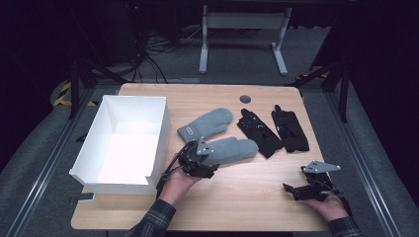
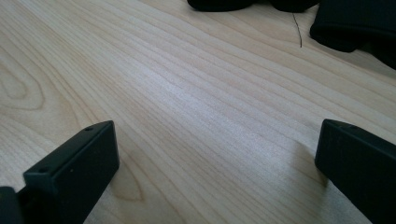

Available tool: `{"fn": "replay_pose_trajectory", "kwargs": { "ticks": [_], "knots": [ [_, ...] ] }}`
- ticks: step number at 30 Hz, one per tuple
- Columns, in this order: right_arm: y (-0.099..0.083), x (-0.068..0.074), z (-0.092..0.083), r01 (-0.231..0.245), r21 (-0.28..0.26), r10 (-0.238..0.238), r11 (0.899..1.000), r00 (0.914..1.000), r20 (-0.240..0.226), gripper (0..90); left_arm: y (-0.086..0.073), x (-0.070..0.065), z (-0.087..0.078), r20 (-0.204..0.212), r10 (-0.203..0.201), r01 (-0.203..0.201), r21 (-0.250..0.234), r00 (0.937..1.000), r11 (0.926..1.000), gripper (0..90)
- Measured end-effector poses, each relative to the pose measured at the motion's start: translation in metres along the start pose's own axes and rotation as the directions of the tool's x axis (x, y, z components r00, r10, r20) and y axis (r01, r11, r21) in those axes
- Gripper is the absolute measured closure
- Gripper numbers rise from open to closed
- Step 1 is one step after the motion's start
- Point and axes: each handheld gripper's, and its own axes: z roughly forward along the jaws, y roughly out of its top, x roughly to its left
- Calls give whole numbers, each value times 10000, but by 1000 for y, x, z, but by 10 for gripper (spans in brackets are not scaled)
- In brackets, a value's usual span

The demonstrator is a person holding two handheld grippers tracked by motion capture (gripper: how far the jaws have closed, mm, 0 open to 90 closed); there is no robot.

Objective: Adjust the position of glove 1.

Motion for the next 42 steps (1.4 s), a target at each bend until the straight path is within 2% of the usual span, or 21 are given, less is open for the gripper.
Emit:
{"fn": "replay_pose_trajectory", "kwargs": {
  "ticks": [6, 7, 11, 14, 18, 20, 23, 24, 25, 29, 34, 37, 41, 42],
  "knots": [
    [1, 0, 0, 42, 10, -42, 10000, 10000, -35, 0, 12, 13, 10, 244, 46, -48, 74, 9997, 10000, 445],
    [1, 0, 1, 38, 6, -38, 10000, 10000, -38, 0, 14, 18, 15, 445, 18, -19, 35, 9990, 10000, 462],
    [1, 0, 1, 41, 4, -41, 10000, 10000, -39, 0, 18, 30, 28, 656, 7, -19, 180, 9978, 9998, 509],
    [1, 0, 1, 33, 7, -33, 10000, 10000, -39, 0, 18, 34, 37, 804, -94, 71, 280, 9967, 9996, 557],
    [1, 0, 1, 43, 6, -43, 10000, 10000, -40, 0, 15, 37, 48, 1020, -40, -23, 608, 9948, 9981, 623],
    [1, 0, 1, 41, 6, -41, 10000, 10000, -42, 0, 15, 36, 49, 975, -28, -36, 649, 9952, 9979, 688],
    [1, 0, 1, 39, 3, -39, 10000, 10000, -40, 0, 16, 35, 50, 880, 215, -290, 851, 9959, 9959, 838],
    [1, 0, 1, 39, 4, -39, 10000, 10000, -40, 0, 16, 35, 50, 877, 221, -296, 848, 9959, 9960, 857],
    [1, 0, 1, 39, 4, -39, 10000, 10000, -40, 0, 16, 35, 50, 877, 221, -296, 848, 9959, 9960, 867],
    [1, 0, 1, 39, 4, -39, 10000, 10000, -44, 0, 18, 34, 44, 1007, -181, 111, 694, 9948, 9975, 879],
    [1, 0, 0, 44, 3, -44, 10000, 10000, -45, 0, 21, 29, 36, 1223, -286, 212, 608, 9921, 9979, 884],
    [0, 0, 0, 46, -2, -46, 10000, 10000, -37, 0, 24, 22, 31, 1489, -298, 220, 541, 9884, 9983, 885],
    [0, 0, 0, 44, -3, -44, 10000, 10000, -35, 0, 26, 12, 27, 1591, -232, 168, 415, 9870, 9990, 886],
    [0, 0, 0, 45, -3, -45, 10000, 10000, -36, 0, 26, 7, 25, 1706, -247, 184, 386, 9850, 9991, 886]
  ]
}}
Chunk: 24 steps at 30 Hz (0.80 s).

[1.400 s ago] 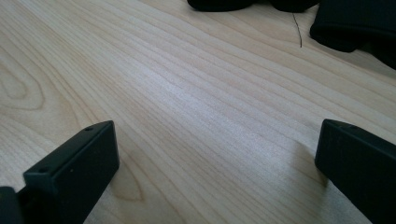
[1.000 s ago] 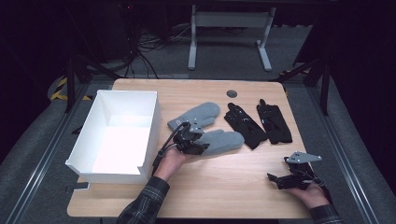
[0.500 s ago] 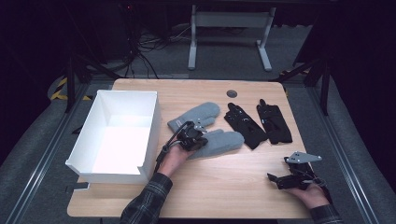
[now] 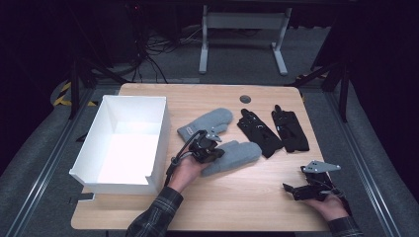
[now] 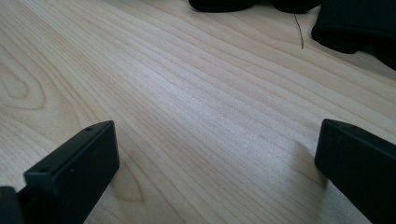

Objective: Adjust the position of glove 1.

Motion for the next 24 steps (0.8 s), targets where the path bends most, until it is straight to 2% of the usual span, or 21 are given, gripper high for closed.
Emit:
{"fn": "replay_pose_trajectory", "kwargs": {
  "ticks": [8, 15, 17, 21, 23, 24],
  "knots": [
    [0, 0, 0, -5, 1, 5, 10000, 10000, -1, 0, -3, -31, -1, 564, 466, -467, -3, 9973, 9989, 885],
    [0, 0, 0, -2, 1, 2, 10000, 10000, 0, 0, -12, -47, 0, 937, 465, -484, 185, 9945, 9987, 880],
    [0, 0, 0, -3, 3, 3, 10000, 10000, 1, 0, -15, -48, 1, 971, 510, -530, 179, 9940, 9984, 848],
    [0, 0, 0, 6, 4, -6, 10000, 10000, 0, 0, -14, -43, -4, 984, 265, -247, -196, 9948, 9995, 737],
    [0, 0, 0, 6, 2, -6, 10000, 10000, 6, 0, -11, -37, -8, 866, 284, -254, -355, 9958, 9990, 738],
    [0, 0, 0, 1, 3, -1, 10000, 10000, 3, 0, -10, -33, -10, 758, 300, -272, -367, 9967, 9990, 773]
  ]
}}
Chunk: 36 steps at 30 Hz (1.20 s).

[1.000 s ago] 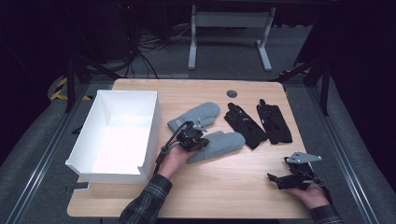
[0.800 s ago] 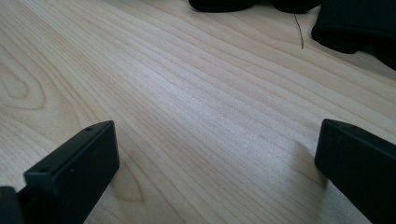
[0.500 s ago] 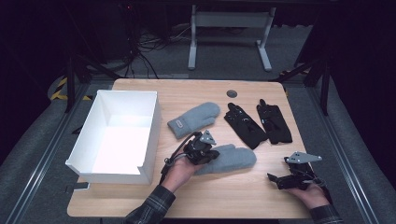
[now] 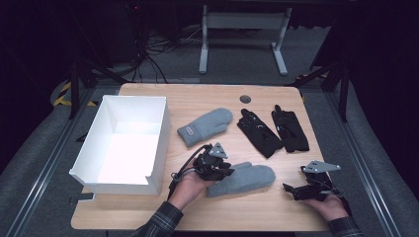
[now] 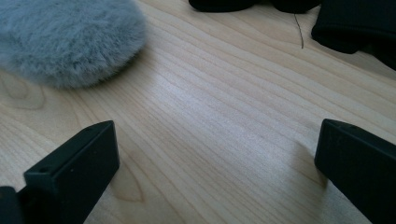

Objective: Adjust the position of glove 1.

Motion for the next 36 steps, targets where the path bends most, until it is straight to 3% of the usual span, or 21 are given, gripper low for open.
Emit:
{"fn": "replay_pose_trajectory", "kwargs": {
  "ticks": [1, 4, 11, 23, 36],
  "knots": [
    [0, 0, 0, 0, 0, 0, 10000, 10000, 0, 0, 0, 0, 0, 0, 0, 0, 0, 10000, 10000, 803],
    [0, 0, 0, -4, -9, 4, 10000, 10000, -6, 0, -5, 18, 1, -349, -486, 495, 270, 9982, 9984, 893],
    [0, 0, 0, -3, -12, 3, 10000, 10000, -17, 0, -20, 28, 11, -261, -936, 956, 932, 9953, 9910, 900],
    [0, 0, 0, 1, 2, -1, 10000, 10000, -18, 0, -29, 11, 5, 410, -906, 864, 952, 9950, 9917, 900],
    [0, 0, 0, 1, 5, -1, 10000, 10000, -17, 0, -24, -16, 17, 990, -321, 212, 1092, 9946, 9938, 900]
  ]
}}
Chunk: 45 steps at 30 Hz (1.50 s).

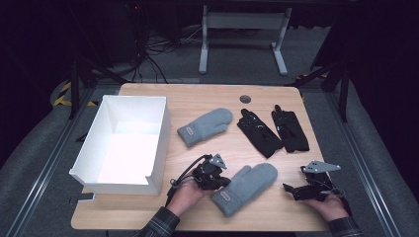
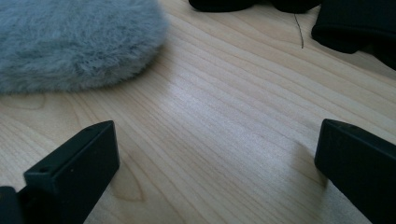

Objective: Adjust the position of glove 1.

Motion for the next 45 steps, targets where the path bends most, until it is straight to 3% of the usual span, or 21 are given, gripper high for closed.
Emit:
{"fn": "replay_pose_trajectory", "kwargs": {
  "ticks": [5, 10, 13, 17, 20, 26, 29, 32, 34, 35, 37, 38, 45],
  "knots": [
    [0, 0, 0, -7, -12, 7, 10000, 10000, 4, 0, 7, 7, -5, -485, -97, 84, -258, 9988, 9996, 867],
    [0, 0, 0, -2, -3, 2, 10000, 10000, -1, 0, 15, 22, -13, -1012, -344, 278, -651, 9943, 9975, 734],
    [0, 0, 0, 1, -3, -1, 10000, 10000, 0, 0, 22, 33, -17, -1411, -487, 364, -886, 9888, 9954, 703],
    [0, 0, 0, -6, -14, 6, 10000, 10000, 2, 0, 32, 51, -20, -1996, -788, 565, -1148, 9767, 9918, 645],
    [0, 0, 0, -3, -12, 3, 10000, 10000, -4, 0, 37, 60, -21, -2185, -886, 614, -1284, 9718, 9898, 627],
    [0, 0, 0, -7, -11, 7, 10000, 10000, -4, 0, 47, 88, -23, -3176, -1166, 769, -1348, 9410, 9879, 607],
    [0, 0, 0, -3, -9, 3, 10000, 10000, -6, 0, 49, 97, -21, -3479, -1193, 797, -1260, 9299, 9888, 611],
    [0, 0, 0, -3, -8, 3, 10000, 10000, -7, 0, 50, 106, -17, -4148, -1188, 827, -1039, 9021, 9911, 608],
    [0, 0, 0, -2, -9, 2, 10000, 10000, -5, 0, 49, 113, -15, -4145, -1320, 944, -1102, 9004, 9894, 607],
    [0, 0, 0, -2, -11, 2, 10000, 10000, -5, 0, 49, 115, -14, -4235, -1343, 994, -1036, 8959, 9896, 607],
    [0, 0, 0, -1, -10, 1, 10000, 10000, -7, 0, 48, 120, -12, -4229, -1416, 1085, -1016, 8950, 9889, 607],
    [0, 0, 0, 0, -10, 0, 10000, 10000, -6, 0, 47, 123, -11, -4303, -1466, 1149, -988, 8907, 9884, 607],
    [0, 0, 0, 1, -11, -1, 10000, 10000, -6, 0, 41, 136, -2, -4249, -1765, 1520, -913, 8879, 9842, 643]
  ]
}}
